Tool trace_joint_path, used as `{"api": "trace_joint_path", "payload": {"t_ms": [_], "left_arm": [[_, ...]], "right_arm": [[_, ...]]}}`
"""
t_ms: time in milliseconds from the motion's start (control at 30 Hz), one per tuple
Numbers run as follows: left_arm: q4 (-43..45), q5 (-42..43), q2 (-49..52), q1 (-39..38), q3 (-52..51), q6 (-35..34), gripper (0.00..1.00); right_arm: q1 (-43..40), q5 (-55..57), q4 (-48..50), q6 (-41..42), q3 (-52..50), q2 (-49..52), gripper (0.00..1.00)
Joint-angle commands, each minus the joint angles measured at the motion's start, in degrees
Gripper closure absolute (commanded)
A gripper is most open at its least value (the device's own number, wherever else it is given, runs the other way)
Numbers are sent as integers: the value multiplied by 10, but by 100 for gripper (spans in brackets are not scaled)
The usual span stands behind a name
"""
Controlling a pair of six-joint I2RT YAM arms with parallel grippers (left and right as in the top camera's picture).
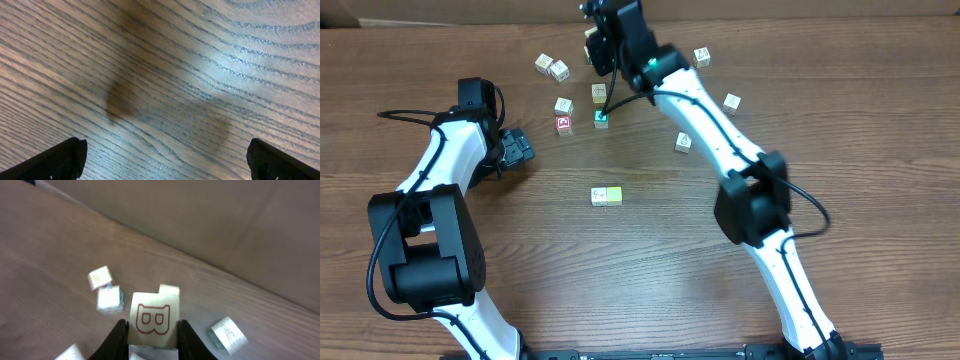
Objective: Form a horizontal line
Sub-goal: 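Grasp the white 'B' block with the right gripper and lift it, then carry the 'B' block down toward the placed yellow and duck blocks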
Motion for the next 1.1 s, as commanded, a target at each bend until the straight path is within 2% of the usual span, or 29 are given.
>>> {"api": "trace_joint_path", "payload": {"t_ms": [0,367,533,667,867,1067], "left_arm": [[0,-7,2,-2,-1,15,0],[0,-7,2,-2,-1,15,0],[0,-7,2,-2,-1,15,0],[0,-7,2,-2,-1,15,0],[0,-7,2,-2,-1,15,1],[0,-7,2,-2,-1,15,1]], "right_arm": [[-1,5,-67,35,5,-98,75],[-17,2,-327,147,5,-279,75],[-17,-3,-419,179,5,-323,75],[-17,-7,-519,206,-1,-321,75],[-17,-8,-541,246,-95,-316,75],[-16,-8,-481,307,-247,-316,75]]}}
